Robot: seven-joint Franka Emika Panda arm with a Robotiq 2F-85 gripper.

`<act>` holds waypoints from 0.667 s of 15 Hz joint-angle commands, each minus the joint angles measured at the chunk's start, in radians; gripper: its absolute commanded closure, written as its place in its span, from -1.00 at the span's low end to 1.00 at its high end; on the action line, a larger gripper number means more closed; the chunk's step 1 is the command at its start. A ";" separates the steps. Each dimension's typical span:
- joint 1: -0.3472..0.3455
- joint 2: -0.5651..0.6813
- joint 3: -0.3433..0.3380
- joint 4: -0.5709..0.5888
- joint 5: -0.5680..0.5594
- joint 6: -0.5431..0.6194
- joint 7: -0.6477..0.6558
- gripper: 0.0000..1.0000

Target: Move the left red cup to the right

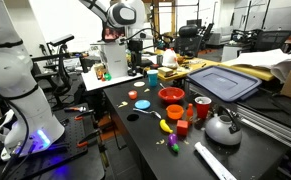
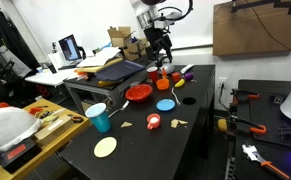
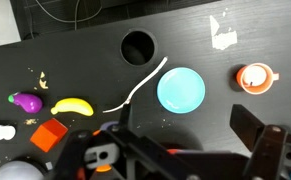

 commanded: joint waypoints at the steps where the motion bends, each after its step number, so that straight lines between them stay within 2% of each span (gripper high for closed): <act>1: -0.015 -0.024 0.002 0.023 -0.034 -0.060 -0.096 -1.00; 10: -0.063 -0.035 -0.029 0.062 -0.014 -0.046 -0.300 -1.00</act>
